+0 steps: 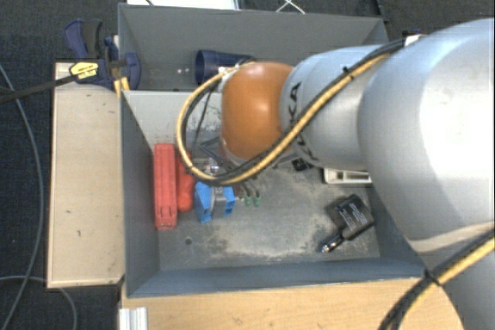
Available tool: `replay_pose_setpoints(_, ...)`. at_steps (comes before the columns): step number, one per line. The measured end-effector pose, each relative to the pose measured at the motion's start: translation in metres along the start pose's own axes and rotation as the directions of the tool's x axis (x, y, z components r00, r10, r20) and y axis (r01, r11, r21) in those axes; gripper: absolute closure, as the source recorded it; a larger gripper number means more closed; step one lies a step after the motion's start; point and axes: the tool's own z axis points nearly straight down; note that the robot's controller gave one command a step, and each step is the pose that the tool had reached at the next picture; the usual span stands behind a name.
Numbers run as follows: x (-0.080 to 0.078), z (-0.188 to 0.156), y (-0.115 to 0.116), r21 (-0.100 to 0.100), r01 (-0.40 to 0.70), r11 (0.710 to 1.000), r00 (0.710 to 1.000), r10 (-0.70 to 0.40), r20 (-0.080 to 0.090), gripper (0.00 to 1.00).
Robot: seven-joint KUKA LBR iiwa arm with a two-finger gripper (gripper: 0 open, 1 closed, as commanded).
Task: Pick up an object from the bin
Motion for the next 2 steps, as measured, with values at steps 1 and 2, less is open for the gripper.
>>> replay_pose_setpoints(1, 0.000, 0.000, 0.000, 0.000, -0.002, 1.000, 1.000, 0.002, 0.000, 1.00)
replay_pose_setpoints(2, -0.018, -0.113, -0.003, 0.000, 0.002, 1.000, 1.000, -0.002, -0.001, 1.00)
